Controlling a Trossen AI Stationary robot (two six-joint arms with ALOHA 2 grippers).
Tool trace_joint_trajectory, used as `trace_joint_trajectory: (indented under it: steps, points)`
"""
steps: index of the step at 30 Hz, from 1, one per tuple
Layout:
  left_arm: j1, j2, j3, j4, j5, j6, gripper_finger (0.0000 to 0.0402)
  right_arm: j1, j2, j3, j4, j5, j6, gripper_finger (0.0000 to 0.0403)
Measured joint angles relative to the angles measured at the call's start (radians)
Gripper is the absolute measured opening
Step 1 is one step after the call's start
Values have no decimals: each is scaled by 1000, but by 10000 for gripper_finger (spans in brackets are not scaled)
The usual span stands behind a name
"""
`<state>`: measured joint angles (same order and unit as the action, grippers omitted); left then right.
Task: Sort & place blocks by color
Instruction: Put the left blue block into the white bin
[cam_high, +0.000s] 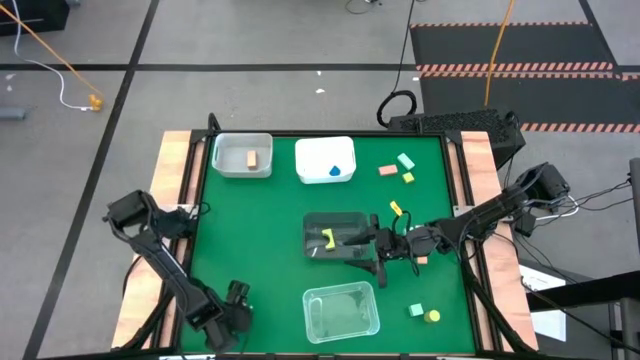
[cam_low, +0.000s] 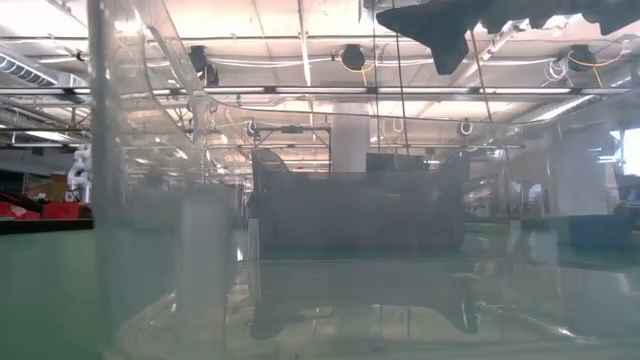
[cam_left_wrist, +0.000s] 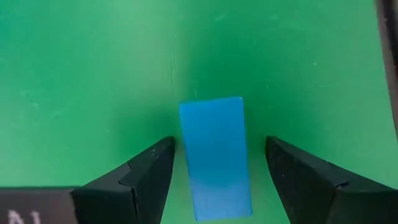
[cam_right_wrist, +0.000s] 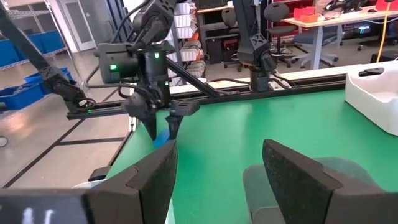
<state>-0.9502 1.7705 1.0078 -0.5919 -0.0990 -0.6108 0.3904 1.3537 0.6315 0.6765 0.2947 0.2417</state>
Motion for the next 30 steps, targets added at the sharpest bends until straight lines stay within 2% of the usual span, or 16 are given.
trace_joint_trajectory:
  steps: [7, 10, 13, 19, 25, 30]
  points:
    - [0, 49, 5, -10, -9, -117, 242, 0, 0, 0, 0, -3, 21, 226]
    - [4, 33, 0, -4, -16, -184, 197, 0, 0, 0, 0, -3, 34, 226]
    - [12, 8, -2, -5, -17, -229, 128, 0, 0, 0, 1, -3, 50, 226]
    - [40, -76, -6, -9, -10, -390, 126, 0, 0, 0, 34, -4, 180, 226]
    - [73, -190, -5, -1, -205, -578, 126, 0, 0, 0, 138, -3, 255, 226]
    - [139, -291, -5, 88, -494, -603, 126, 0, 0, 0, 262, 26, 226, 226]
